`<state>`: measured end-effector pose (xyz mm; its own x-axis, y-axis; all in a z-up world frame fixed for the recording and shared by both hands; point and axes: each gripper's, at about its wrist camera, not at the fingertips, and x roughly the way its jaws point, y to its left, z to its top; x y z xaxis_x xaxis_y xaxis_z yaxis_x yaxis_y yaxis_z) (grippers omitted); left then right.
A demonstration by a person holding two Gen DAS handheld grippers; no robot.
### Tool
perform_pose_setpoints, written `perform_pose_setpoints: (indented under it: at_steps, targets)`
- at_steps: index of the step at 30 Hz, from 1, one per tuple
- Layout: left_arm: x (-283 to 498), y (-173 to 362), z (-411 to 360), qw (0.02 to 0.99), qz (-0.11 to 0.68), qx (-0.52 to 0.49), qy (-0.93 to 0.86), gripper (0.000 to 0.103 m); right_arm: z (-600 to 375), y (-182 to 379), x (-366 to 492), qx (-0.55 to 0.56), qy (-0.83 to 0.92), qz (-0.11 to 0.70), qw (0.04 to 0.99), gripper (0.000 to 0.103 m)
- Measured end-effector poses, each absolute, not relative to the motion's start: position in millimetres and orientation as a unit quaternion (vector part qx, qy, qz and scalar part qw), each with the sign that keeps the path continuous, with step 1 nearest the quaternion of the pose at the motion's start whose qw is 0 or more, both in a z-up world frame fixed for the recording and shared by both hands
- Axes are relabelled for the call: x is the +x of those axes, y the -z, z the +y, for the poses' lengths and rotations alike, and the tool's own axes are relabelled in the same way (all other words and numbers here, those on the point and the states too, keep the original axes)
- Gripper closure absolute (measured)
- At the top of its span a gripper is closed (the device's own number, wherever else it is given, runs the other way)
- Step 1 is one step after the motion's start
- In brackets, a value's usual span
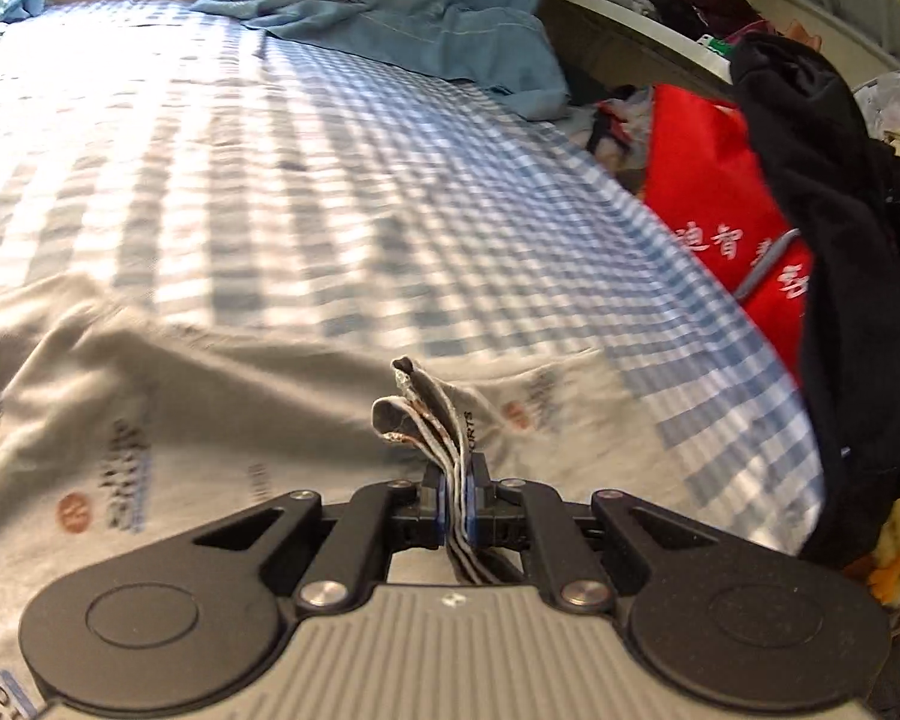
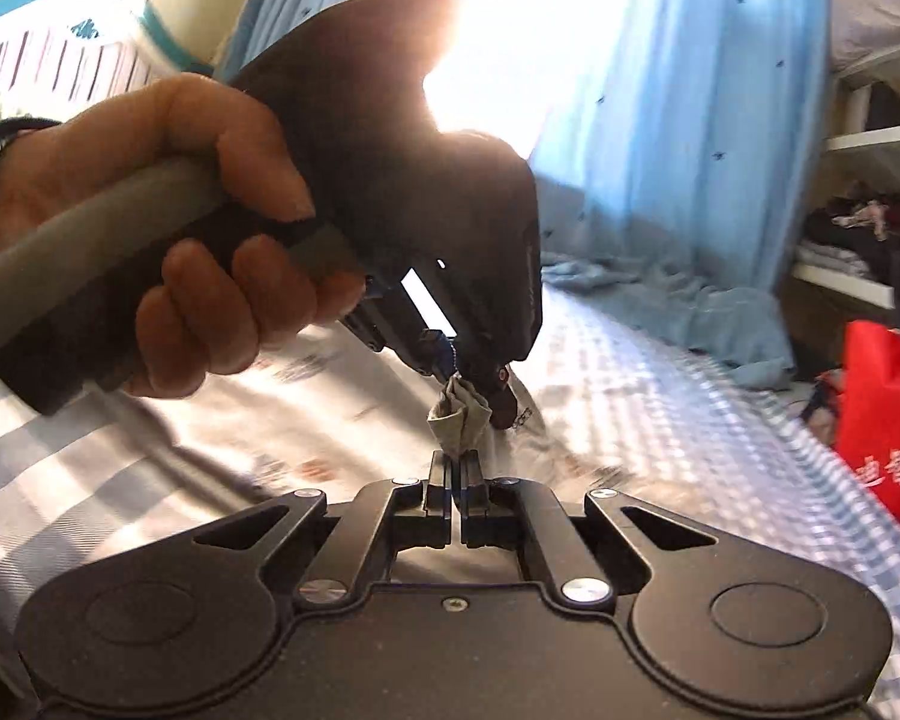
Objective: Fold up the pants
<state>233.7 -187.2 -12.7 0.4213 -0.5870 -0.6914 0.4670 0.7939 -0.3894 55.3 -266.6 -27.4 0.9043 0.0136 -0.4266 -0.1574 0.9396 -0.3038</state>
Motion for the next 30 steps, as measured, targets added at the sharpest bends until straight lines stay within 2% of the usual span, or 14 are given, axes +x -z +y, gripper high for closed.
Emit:
perform_pose_setpoints:
  at_steps: [5,11,28,30]
  targets:
    - [233.0,48.3,-165.8,0.843,0.423,-0.071,0.324,0.094,-244.1,51.9,63.7,-0.151,-0.033,0.25,0.956,0.101]
    - [215.9,58.7,-160.5,0.864,0.364,-0.047,0.345,0.094,-239.4,60.1,59.2,-0.14,-0.008,0.233,0.962,0.099]
    - [222.2,61.3,-151.1,0.853,0.375,-0.083,0.353,0.094,-243.8,68.7,52.8,-0.134,0.005,0.217,0.967,0.098]
    - [224.8,58.6,-151.5,0.85,0.385,-0.092,0.347,0.096,-243.2,65.3,54.9,-0.134,0.006,0.221,0.966,0.098]
